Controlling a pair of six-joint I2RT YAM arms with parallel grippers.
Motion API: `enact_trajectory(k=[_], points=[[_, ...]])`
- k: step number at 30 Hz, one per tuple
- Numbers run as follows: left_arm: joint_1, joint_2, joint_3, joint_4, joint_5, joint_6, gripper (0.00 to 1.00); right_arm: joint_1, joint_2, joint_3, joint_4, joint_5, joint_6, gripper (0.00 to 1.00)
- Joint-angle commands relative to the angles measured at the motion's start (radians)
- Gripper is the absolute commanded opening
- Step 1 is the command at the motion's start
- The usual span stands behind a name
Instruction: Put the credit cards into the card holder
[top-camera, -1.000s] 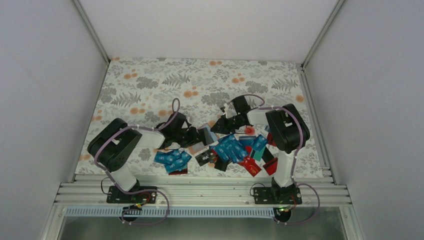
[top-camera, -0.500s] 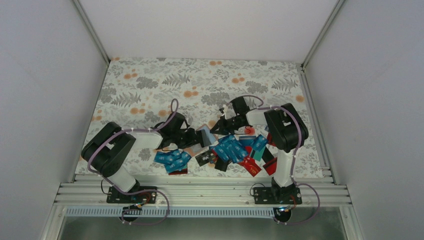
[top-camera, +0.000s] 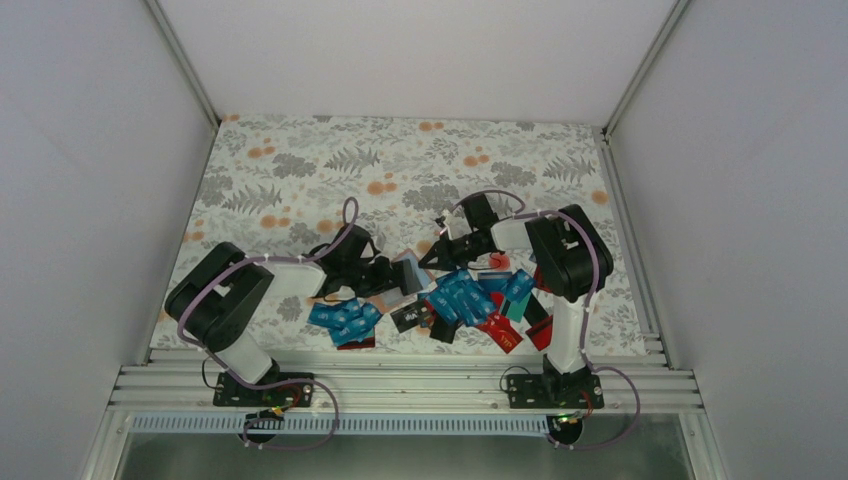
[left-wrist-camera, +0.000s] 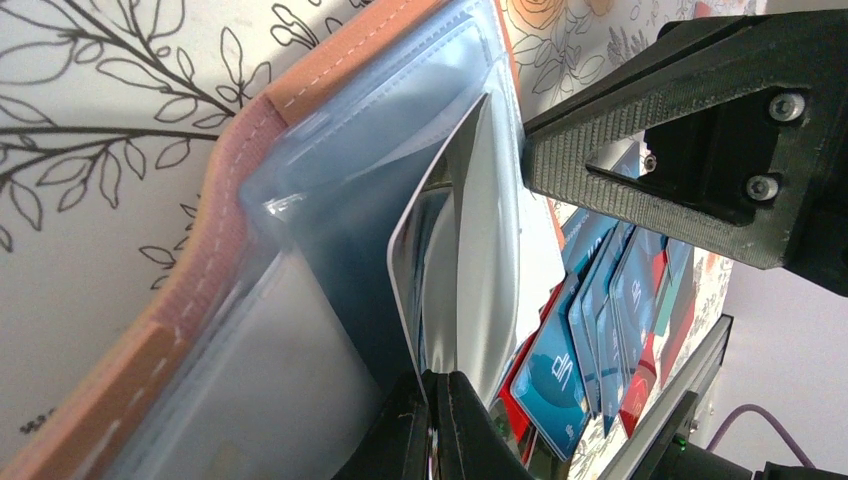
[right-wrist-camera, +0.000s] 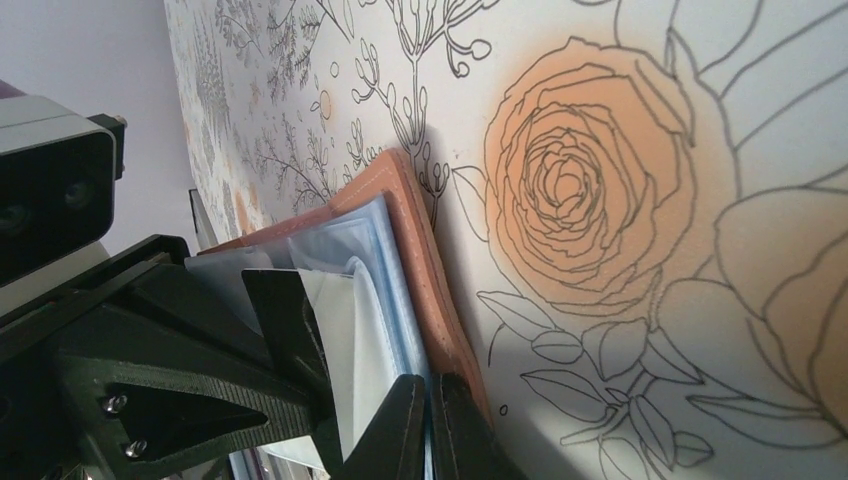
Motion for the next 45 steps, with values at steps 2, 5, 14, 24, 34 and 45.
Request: enact_trajectory(k=[2,5,14,24,34,45], points=[[0.031,0.064,0.050,-0.038,-0.025,0.071,0.02,0.030,0.020,-0.042,-0.030,0.117,0.062,0.04],[0.056,0.095,0.115,-0.084,-0.016,0.122,0.02,0.024,0.000,-0.049,0.018,0.173,0.146,0.04],[0.117,0.206,0.277,-0.237,0.057,0.259,0.02,-0.001,0.016,-0.061,0.135,0.227,0.299,0.04],[0.132,0.118,0.213,-0.369,0.047,0.350,0.03,-0.012,0.012,-0.103,0.164,0.235,0.309,0.04],[0.150,0.135,0.206,-0.405,0.114,0.365,0.02,-0.012,0.015,-0.113,0.174,0.230,0.302,0.04],[0.158,0.245,0.285,-0.404,0.216,0.395,0.02,-0.012,0.018,-0.111,0.183,0.223,0.304,0.04]])
